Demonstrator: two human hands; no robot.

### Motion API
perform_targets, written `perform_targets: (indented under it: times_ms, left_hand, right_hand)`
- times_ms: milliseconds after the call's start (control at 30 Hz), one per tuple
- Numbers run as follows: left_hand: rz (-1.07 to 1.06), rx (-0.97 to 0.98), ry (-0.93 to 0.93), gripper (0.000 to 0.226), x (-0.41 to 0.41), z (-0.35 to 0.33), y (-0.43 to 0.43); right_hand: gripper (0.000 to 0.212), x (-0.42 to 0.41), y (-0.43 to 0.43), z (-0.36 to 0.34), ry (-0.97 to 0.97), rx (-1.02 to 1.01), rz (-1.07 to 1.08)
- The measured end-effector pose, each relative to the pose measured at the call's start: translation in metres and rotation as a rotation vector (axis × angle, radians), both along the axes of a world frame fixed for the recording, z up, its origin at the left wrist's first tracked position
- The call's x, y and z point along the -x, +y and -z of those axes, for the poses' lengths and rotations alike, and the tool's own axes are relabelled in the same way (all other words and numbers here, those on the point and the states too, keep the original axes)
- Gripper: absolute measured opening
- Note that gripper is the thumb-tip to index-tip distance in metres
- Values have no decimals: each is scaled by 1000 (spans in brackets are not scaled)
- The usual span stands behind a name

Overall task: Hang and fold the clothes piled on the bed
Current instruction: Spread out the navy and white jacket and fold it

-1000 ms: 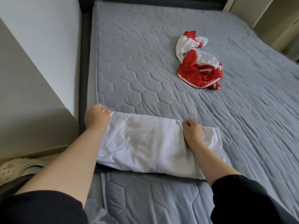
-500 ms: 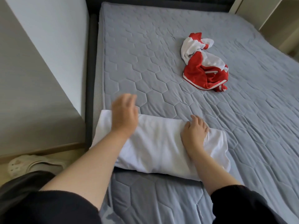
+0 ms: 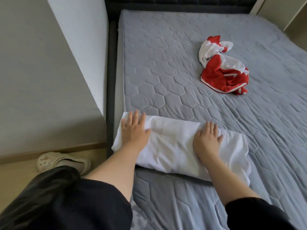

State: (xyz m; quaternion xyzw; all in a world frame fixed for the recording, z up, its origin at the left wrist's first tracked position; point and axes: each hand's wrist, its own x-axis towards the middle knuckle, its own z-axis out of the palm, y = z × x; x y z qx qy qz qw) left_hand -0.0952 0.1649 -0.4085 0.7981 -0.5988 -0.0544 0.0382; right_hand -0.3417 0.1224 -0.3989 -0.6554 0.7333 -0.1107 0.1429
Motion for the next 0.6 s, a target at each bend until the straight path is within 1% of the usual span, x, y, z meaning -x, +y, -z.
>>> perform_targets:
  times_ms: [33,67,133,200,267,333,400,467,500,600]
  left_hand:
    - [-85,-7,18,73,-8,-4,0]
    - [-174,-12,74,79,-13,-8,1]
    - [-325,11,296,92,-19,-14,3]
    - [-380,51,486,96,-20,-20,3]
    - [-412,76,588,95,-22,-26,2]
    - [-477,70,659,91,-27,-34,2]
    - [-493,66,653,73,-31,-39,4]
    - [-461,73,626,53,-32,-44,4]
    - [-445,58,621,52,-31,-47,4]
    - [-421,-57,608,60,-29,-51,5]
  right_hand:
    - [56,-10,3,-5,-29,57,-64]
    - [56,-22,7,-8,-112,107,-141]
    - [56,-47,18,-15,-423,123,-239]
    - [57,-61,26,-15,-702,87,-223]
    - [57,-61,27,-10,-838,59,-118]
    - [54,-55,26,-3,-901,12,9]
    - [52,-50,25,1,-926,-11,61]
    - [51,-49,25,1,-932,-24,51]
    - [51,-50,25,1,-935,-30,44]
    - [51,-50,25,1,-924,-46,34]
